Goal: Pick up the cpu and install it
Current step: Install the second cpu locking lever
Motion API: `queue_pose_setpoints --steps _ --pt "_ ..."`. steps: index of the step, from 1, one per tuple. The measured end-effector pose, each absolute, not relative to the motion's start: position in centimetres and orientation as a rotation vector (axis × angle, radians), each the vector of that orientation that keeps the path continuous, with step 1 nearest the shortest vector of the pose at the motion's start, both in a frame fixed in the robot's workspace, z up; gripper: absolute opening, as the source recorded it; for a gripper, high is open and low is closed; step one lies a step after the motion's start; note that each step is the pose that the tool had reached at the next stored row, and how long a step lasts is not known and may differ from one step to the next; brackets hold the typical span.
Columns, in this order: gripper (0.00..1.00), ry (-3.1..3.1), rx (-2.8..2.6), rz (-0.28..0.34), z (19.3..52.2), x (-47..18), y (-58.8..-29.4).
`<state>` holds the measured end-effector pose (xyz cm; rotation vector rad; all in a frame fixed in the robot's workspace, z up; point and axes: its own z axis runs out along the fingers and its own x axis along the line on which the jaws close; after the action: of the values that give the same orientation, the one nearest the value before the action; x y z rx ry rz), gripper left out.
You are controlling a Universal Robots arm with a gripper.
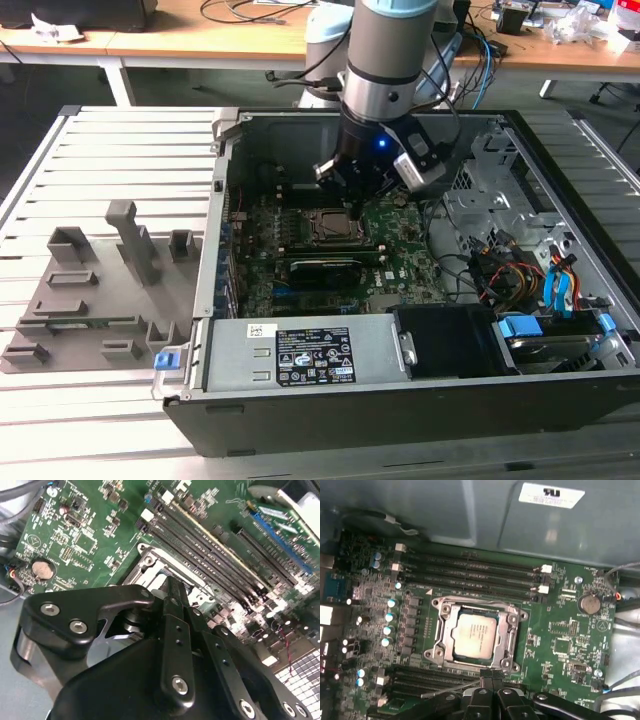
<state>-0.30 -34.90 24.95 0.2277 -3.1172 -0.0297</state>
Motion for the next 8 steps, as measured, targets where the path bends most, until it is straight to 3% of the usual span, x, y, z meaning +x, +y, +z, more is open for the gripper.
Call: queue_pose_setpoints --steps 6,8 --pt "0.11 -3.117 0.228 -0.032 24.9 -0.3 -36.9" --pt "0.11 -3.119 0.228 -0.084 24.9 -0.4 -37.8"
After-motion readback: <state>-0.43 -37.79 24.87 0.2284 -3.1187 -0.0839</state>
